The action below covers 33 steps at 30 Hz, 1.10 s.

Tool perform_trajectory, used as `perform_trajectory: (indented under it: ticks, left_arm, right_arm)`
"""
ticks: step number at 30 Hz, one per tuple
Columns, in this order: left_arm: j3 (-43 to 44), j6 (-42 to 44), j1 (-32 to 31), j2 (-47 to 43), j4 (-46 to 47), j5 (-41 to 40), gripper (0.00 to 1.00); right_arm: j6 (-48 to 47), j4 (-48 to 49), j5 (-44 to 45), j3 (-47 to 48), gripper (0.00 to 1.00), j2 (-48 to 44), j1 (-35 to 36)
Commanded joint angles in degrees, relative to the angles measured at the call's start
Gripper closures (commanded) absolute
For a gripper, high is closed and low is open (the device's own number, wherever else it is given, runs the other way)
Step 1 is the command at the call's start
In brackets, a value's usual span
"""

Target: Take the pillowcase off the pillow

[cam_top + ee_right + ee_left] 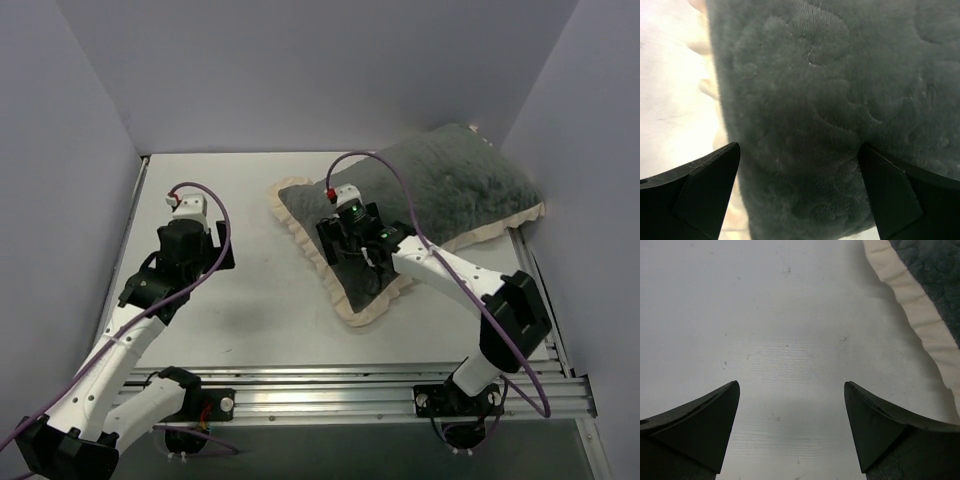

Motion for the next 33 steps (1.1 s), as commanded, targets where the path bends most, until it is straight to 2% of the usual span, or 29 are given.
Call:
perform_trajectory:
  ticks: [1, 2, 3, 4, 5, 6, 7, 12, 17, 21, 22, 24, 27, 28, 30, 31, 33]
  left_arm:
    - [0.1, -0.2, 1.1, -1.9, 3.8, -1.1, 0.06]
    - [0.1, -0.2, 1.5, -2.1, 3.8, -1.2, 0.06]
    - [0.0, -0.3, 1.7, -2.2, 3.9, -1.1, 0.06]
    - [-0.1, -0.3, 2.0, -2.4, 3.9, -1.0, 0.06]
    - [-0.1, -0.5, 2.4, -2.4, 3.9, -0.8, 0.06]
    - [-0.2, -0.5, 2.7, -2.5, 3.9, -0.7, 0.06]
    - [-0.3, -0.6, 2.8, -2.5, 3.9, -0.5, 0.06]
    - [-0.2, -0.5, 3.2, -2.9, 4.4, 0.6, 0.06]
    - [-0.7, 0.1, 3.2, -3.2, 6.7, 4.4, 0.06]
    - [1.3, -0.8, 3.1, -0.9, 7.3, 8.5, 0.06]
    - [2.2, -1.2, 3.1, 0.6, 7.1, 9.5, 0.06]
    - [4.9, -2.7, 3.0, 2.4, 6.9, 12.8, 0.06]
    - [6.9, -6.0, 2.3, 6.1, 7.4, 15.3, 0.06]
    - [8.1, -6.9, 1.9, 8.0, 7.5, 15.7, 0.06]
    - [8.9, -9.4, -0.3, 10.0, 8.1, 15.7, 0.06]
    - [9.0, -10.1, -1.4, 11.7, 8.4, 15.3, 0.06]
    - [8.2, -12.3, -4.6, 13.2, 10.1, 13.8, 0.06]
  right_arm:
    - [-1.5, 2.8, 8.6, 2.6, 0.02, 7.8, 2.1]
    - [-1.8, 2.0, 10.1, 3.1, 0.12, 9.3, 2.9]
    - [-2.1, 1.2, 10.3, 4.3, 0.27, 10.7, 3.7]
    - [-2.4, 0.6, 10.2, 4.8, 0.61, 12.4, 5.6]
    - [-2.9, -0.5, 9.7, 5.3, 0.75, 12.9, 6.8]
    - [-3.2, -0.7, 8.8, 5.3, 0.96, 12.9, 8.2]
    - [-3.3, -1.0, 7.6, 5.0, 1.00, 12.2, 11.0]
    - [-2.9, -5.2, -3.3, 1.5, 1.00, 6.7, 18.7]
    - [1.0, -9.9, -8.1, -5.3, 1.00, -3.2, 25.2]
    - [6.9, -8.2, -9.3, -9.5, 0.72, -14.2, 25.4]
    - [8.8, -7.9, -8.7, -9.9, 0.56, -18.4, 25.3]
    - [10.4, -8.3, -4.4, -9.7, 0.38, -21.8, 24.8]
    - [13.7, -9.5, 3.7, -9.7, 0.25, -26.8, 22.7]
    - [14.6, -9.7, 5.0, -10.0, 0.24, -28.5, 19.1]
    - [16.0, -9.5, 4.5, -11.0, 0.21, -30.1, 13.7]
    - [16.2, -9.3, 3.7, -12.4, 0.19, -31.5, 7.7]
    - [15.8, -6.8, -0.7, -14.1, 0.16, -32.0, 1.5]
